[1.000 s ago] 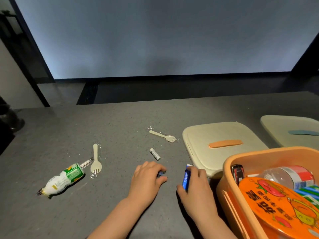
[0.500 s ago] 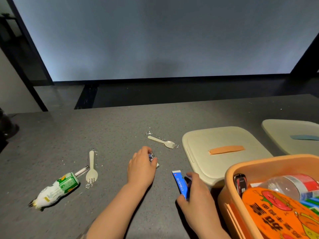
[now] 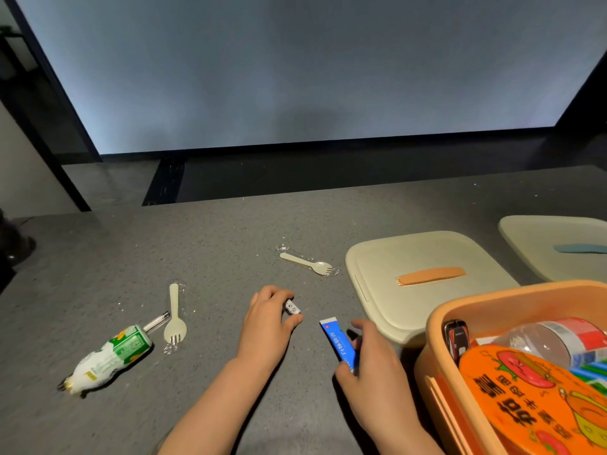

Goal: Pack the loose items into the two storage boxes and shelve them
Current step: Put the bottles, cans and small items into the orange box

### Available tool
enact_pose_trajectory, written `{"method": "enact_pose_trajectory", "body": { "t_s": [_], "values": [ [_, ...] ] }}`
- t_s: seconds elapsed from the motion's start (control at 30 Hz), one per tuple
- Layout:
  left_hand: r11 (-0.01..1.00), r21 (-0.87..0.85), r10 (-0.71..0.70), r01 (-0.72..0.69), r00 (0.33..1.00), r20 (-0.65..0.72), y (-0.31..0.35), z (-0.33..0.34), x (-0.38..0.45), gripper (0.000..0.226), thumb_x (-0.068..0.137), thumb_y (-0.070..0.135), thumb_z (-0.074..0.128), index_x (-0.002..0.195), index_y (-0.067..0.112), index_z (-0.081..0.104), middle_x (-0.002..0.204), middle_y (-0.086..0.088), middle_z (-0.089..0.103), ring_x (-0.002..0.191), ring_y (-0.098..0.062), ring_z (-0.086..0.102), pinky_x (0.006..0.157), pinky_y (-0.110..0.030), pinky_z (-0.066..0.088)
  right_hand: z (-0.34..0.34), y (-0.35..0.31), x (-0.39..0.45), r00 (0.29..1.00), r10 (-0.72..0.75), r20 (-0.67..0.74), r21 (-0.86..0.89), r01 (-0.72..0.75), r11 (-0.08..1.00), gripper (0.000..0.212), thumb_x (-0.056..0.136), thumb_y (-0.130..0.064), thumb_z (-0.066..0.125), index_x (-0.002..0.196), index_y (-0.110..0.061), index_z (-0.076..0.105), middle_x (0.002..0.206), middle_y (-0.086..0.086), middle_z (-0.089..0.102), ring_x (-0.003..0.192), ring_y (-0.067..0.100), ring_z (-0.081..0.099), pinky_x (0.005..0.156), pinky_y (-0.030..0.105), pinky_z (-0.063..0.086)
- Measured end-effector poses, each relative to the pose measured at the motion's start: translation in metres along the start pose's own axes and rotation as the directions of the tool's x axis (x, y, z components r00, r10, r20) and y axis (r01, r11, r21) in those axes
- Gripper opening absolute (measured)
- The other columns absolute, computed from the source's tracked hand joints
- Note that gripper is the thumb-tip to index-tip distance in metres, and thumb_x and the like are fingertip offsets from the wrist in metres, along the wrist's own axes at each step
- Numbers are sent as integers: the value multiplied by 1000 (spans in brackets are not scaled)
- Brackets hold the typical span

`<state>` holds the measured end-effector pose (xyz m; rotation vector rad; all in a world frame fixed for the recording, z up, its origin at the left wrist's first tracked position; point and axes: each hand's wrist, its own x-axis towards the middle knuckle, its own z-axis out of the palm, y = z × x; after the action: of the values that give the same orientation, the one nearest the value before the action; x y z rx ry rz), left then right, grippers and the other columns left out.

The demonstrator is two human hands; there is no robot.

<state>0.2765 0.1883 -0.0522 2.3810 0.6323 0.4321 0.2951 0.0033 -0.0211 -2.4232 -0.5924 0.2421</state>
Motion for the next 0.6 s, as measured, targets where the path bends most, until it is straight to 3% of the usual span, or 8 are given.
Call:
{"method": "enact_pose_trajectory", "body": {
  "t_s": [0.13,0.23,0.4,0.6],
  "values": [
    [1000,-26,-4,3,1000,-11,-5,-8,-16,39,81,19,71,118,17,61,112,7,51,108,-12,46,86,-19,34,-3,-2,-4,1000,-10,-7,3,10,1000,59,85,-17,57,136,-30,31,121,-10,52,114,11,47,89,23,38],
    [998,-63,-12,10,1000,-24,-5,-17,-29,40,79,15,73,117,17,62,108,10,49,102,-6,45,82,-11,28,-5,-6,-10,1000,-14,0,26,14,1000,60,85,-17,58,136,-31,30,113,-12,51,109,10,47,84,21,38],
    [998,-68,10,-17,996,-93,15,-48,-45,42,79,14,73,119,19,61,108,13,47,103,-4,43,83,-9,27,-16,-21,-21,995,-82,-56,76,86,993,61,83,-17,59,136,-31,31,99,-18,44,102,7,45,77,20,31],
    [990,-75,104,-123,971,-215,73,-91,-63,41,75,11,76,114,16,65,108,5,54,98,-13,55,91,-24,41,-53,-50,-40,962,-213,-172,131,237,963,62,81,-13,60,136,-24,34,103,-12,48,109,14,46,83,23,33]
  ]
}}
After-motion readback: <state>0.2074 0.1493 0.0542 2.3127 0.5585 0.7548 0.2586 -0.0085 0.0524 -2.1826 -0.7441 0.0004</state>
